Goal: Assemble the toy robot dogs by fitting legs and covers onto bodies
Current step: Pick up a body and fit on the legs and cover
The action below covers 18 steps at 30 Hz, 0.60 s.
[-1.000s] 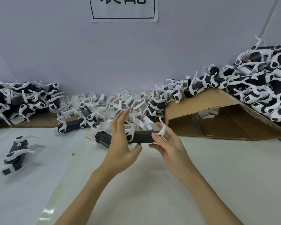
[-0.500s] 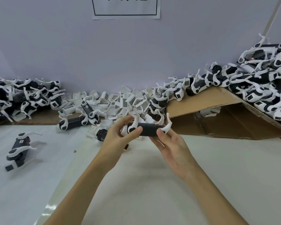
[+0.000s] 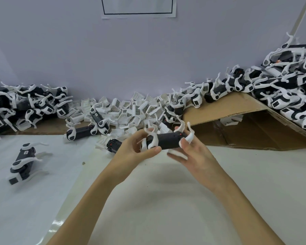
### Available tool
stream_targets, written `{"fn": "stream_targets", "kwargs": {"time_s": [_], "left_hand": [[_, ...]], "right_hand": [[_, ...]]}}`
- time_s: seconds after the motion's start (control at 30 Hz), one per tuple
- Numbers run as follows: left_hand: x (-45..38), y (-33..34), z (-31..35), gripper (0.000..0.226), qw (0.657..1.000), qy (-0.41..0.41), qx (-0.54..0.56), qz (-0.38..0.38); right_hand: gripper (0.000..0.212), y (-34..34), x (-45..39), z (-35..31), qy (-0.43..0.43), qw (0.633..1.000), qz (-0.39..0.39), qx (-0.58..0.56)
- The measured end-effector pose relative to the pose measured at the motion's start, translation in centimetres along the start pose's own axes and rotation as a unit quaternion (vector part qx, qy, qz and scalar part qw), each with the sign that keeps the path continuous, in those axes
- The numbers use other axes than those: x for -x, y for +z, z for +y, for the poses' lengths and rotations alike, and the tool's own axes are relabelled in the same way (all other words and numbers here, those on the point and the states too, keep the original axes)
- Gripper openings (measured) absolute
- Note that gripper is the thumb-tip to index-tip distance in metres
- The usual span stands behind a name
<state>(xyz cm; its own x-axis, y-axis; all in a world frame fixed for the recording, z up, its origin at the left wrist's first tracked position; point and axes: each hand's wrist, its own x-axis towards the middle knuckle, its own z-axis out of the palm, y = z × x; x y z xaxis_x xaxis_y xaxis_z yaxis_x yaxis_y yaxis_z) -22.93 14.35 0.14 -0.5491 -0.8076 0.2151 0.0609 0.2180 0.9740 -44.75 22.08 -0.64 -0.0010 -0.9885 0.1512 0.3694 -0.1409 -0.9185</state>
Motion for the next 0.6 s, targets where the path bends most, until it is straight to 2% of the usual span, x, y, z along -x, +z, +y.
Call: {"fn": "stream_targets", "kwargs": {"time_s": [0.07,0.13,0.23,0.37,0.43,0.5,0.6], "left_hand": [[0.0,-0.6,0.3,0.068,0.999,0.016,-0.023,-0.025],[-0.1,-1.3,0.3,0.071,0.990,0.048,-0.120,-0.056],[-0.2,-1.7,-0.1,0.067,0.972,0.106,-0.197,-0.066],[-0.1,-1.2,-0.5,0.069,0.955,0.147,-0.243,-0.089],[-0.1,-1.2,-0.3,0.065,0.945,0.169,-0.269,-0.082],[-0.1,-1.2,-0.2,0.062,0.944,0.177,-0.270,-0.073],[0.0,-1.0,0.0,0.087,0.975,0.112,-0.172,-0.082]], "right_hand": [[0.066,-0.2,0.5,-0.7,0.076,0.994,-0.057,-0.047],[0.069,-0.4,0.8,-1.3,0.121,0.986,-0.069,-0.097],[0.059,0.2,0.8,-1.2,0.135,0.981,-0.003,-0.139],[0.034,1.5,0.3,0.3,0.089,0.992,0.081,-0.044],[0.021,1.5,0.3,0.4,0.078,0.990,0.095,-0.067],[0.028,1.2,0.5,0.0,0.090,0.985,0.086,-0.122],[0.042,1.0,0.8,-0.5,0.096,0.983,0.065,-0.144]]}}
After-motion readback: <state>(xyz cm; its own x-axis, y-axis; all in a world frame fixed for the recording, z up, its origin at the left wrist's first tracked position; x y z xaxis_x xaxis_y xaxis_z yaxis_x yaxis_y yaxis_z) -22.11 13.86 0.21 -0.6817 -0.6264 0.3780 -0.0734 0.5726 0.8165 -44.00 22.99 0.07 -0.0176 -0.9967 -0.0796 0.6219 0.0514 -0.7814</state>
